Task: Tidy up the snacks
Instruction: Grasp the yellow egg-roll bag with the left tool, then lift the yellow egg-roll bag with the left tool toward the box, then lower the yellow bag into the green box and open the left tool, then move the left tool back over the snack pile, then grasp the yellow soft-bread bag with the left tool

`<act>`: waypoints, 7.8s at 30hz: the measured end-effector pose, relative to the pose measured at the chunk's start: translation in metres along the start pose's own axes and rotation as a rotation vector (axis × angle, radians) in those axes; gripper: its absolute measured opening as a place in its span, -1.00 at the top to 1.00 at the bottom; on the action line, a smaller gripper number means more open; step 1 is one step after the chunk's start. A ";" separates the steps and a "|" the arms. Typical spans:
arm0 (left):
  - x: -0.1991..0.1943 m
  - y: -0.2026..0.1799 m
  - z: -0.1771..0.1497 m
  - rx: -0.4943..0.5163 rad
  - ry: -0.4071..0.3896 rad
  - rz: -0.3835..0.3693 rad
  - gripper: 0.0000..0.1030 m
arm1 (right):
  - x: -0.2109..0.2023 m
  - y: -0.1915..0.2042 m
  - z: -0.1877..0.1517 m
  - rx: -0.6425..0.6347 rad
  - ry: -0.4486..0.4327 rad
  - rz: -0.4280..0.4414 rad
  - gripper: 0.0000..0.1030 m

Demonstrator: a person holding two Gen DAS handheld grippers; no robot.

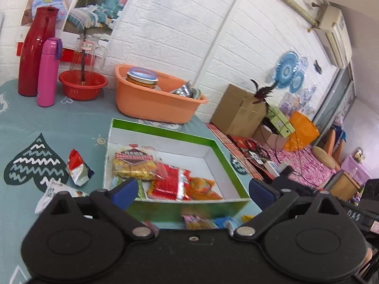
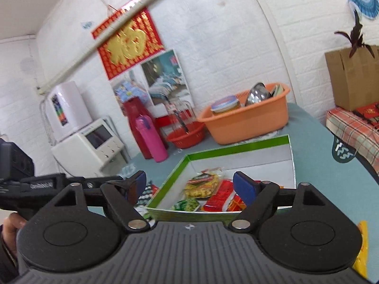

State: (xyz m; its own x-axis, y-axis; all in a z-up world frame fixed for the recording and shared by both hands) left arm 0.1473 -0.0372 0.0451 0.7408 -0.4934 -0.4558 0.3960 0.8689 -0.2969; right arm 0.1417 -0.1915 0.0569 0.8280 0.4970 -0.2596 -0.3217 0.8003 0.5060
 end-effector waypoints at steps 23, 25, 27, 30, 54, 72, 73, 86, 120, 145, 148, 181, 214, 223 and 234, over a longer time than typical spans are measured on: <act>0.029 -0.070 -0.102 -0.010 0.174 -0.219 -1.00 | -0.071 -0.116 -0.073 0.013 0.005 -0.368 -1.00; 0.041 -0.083 -0.095 0.000 0.171 -0.250 -1.00 | -0.072 -0.125 -0.074 0.017 0.002 -0.378 -1.00; 0.057 -0.096 -0.091 0.004 0.177 -0.280 -1.00 | -0.073 -0.135 -0.075 0.021 0.005 -0.398 -1.00; 0.085 -0.114 -0.089 -0.001 0.207 -0.316 -1.00 | -0.075 -0.147 -0.076 0.024 0.008 -0.407 -1.00; 0.199 -0.133 -0.104 0.031 0.355 -0.292 -0.85 | -0.046 -0.180 -0.076 0.074 0.070 -0.313 -1.00; 0.153 -0.143 -0.087 0.057 0.273 -0.362 0.41 | -0.046 -0.118 -0.065 -0.030 0.088 -0.212 0.57; 0.152 -0.141 -0.088 0.057 0.275 -0.358 0.41 | -0.043 -0.117 -0.066 -0.033 0.099 -0.213 0.53; 0.160 -0.125 -0.083 -0.003 0.251 -0.318 -1.00 | -0.066 -0.137 -0.080 -0.048 0.104 -0.326 -1.00; 0.255 -0.207 -0.093 0.340 0.396 -0.410 -1.00 | -0.058 -0.212 -0.063 0.078 0.049 -0.393 -1.00; 0.169 -0.167 -0.057 0.172 0.244 -0.408 -0.52 | -0.058 -0.140 -0.035 -0.025 -0.002 -0.267 -0.41; 0.151 -0.146 -0.037 0.153 0.185 -0.378 -0.53 | -0.043 -0.116 -0.023 -0.069 -0.009 -0.214 -0.41; 0.148 0.002 0.001 -0.052 0.101 -0.152 -1.00 | 0.070 -0.090 -0.009 -0.278 0.056 -0.184 -1.00; 0.030 -0.019 -0.125 -0.111 0.119 -0.126 -1.00 | -0.035 -0.029 -0.136 -0.135 0.248 -0.045 -1.00; 0.038 -0.006 -0.120 -0.117 0.083 -0.091 -1.00 | -0.017 -0.030 -0.142 -0.133 0.276 -0.030 -1.00; 0.071 -0.012 -0.123 -0.034 0.143 -0.054 -1.00 | -0.010 -0.036 -0.140 -0.148 0.282 -0.042 -1.00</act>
State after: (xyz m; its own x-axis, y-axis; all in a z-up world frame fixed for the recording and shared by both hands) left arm 0.1284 -0.0879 -0.0873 0.6331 -0.5422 -0.5525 0.4128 0.8403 -0.3516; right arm 0.0805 -0.1778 -0.0739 0.6888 0.5192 -0.5058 -0.3703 0.8519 0.3702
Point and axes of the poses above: each gripper's, at about its wrist camera, not at the fingertips, and x roughly the way its jaws point, y to its left, z to its top, the point moved 10 cm from there along x, roughly the way its jaws point, and after that the axes turned 6 degrees about x, right-handed, at the moved point
